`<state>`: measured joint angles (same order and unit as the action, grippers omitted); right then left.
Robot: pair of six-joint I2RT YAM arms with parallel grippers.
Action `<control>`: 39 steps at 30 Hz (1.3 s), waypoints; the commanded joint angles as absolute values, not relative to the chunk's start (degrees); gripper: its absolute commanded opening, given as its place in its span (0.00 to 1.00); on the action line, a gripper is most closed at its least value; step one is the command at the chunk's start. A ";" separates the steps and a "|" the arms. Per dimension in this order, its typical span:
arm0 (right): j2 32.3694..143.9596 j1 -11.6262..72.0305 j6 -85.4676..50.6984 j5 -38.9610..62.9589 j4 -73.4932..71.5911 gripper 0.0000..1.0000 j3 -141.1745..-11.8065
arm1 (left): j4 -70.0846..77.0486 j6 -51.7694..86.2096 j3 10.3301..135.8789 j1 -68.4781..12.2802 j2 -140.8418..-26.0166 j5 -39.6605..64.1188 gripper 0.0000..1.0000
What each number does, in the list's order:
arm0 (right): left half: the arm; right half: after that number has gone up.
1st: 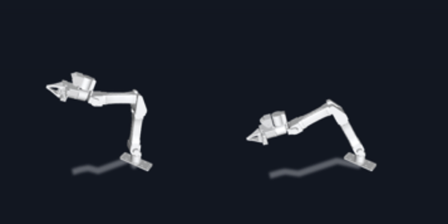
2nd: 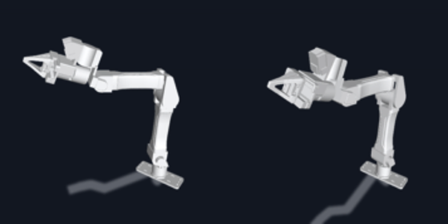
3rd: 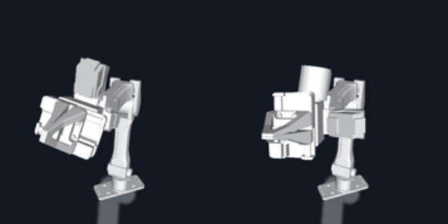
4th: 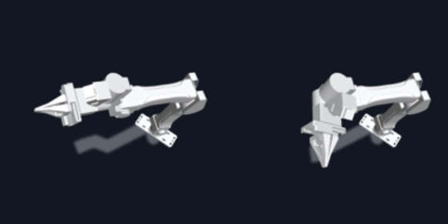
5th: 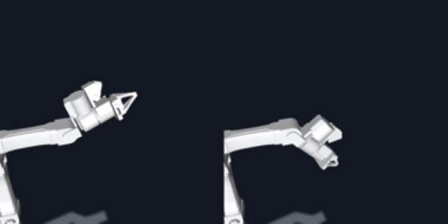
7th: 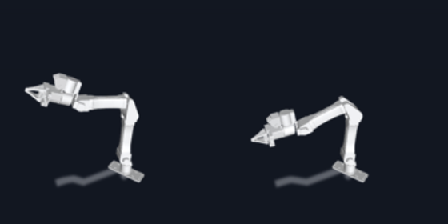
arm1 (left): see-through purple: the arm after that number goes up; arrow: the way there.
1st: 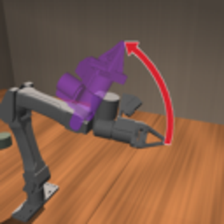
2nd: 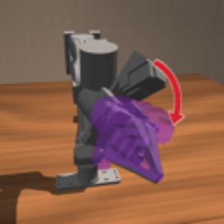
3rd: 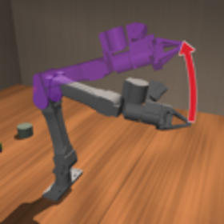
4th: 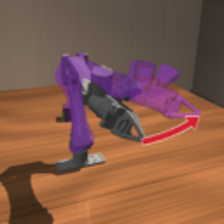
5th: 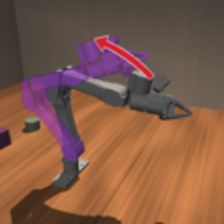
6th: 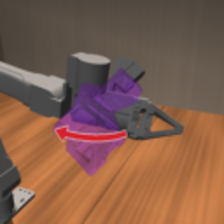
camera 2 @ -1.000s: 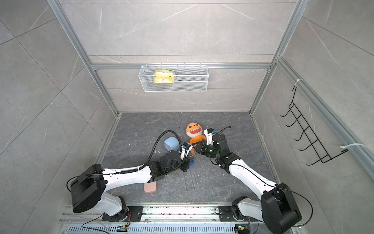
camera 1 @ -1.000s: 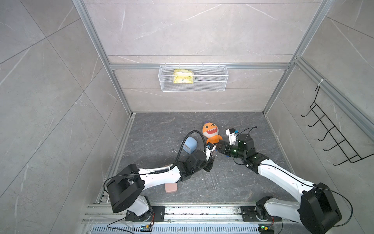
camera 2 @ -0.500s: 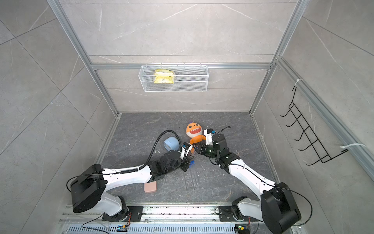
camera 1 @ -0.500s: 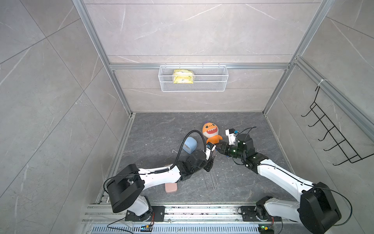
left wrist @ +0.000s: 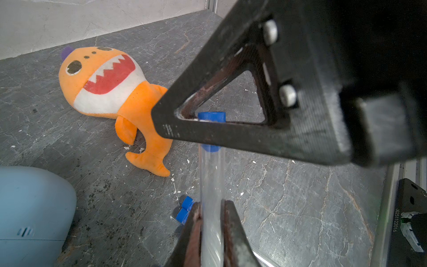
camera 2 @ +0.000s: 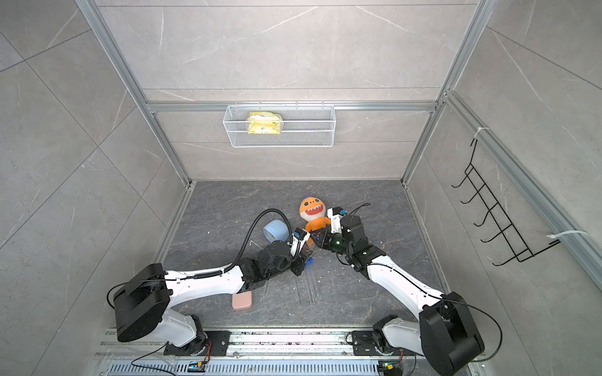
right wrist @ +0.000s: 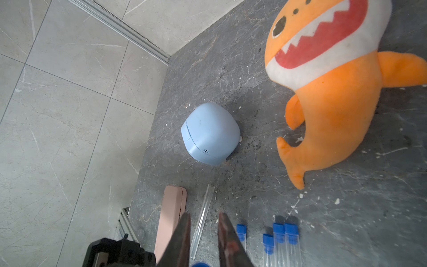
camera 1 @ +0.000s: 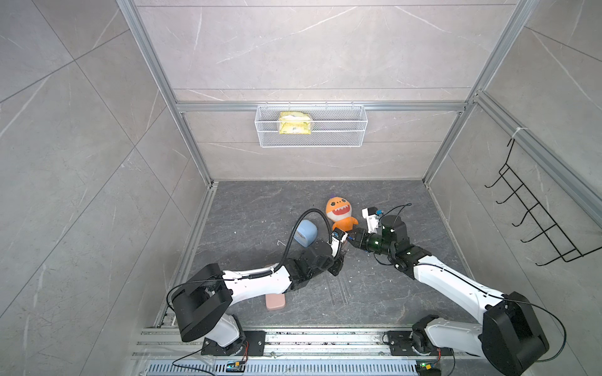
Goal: Remove stoppers from test tubes
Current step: Open the stopper on the test tube.
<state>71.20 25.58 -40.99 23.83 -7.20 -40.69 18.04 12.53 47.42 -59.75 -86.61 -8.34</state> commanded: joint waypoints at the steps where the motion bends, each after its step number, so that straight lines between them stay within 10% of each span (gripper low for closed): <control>1: 71.72 25.94 -41.40 23.12 -8.53 0.22 -41.11 | 18.64 12.75 49.63 -59.41 -86.48 -7.64 0.15; 12: 71.61 25.97 -38.71 16.96 -7.12 0.00 -41.66 | 17.23 14.93 48.17 -59.45 -85.22 -6.29 0.11; 39: 73.87 22.60 -43.23 21.01 -10.48 0.00 -44.73 | 4.57 20.25 42.41 -59.41 -81.52 -10.55 0.00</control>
<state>73.84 25.98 -42.76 25.96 -6.26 -42.24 14.22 18.24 45.36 -59.61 -82.81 -8.43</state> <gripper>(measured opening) 0.164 0.156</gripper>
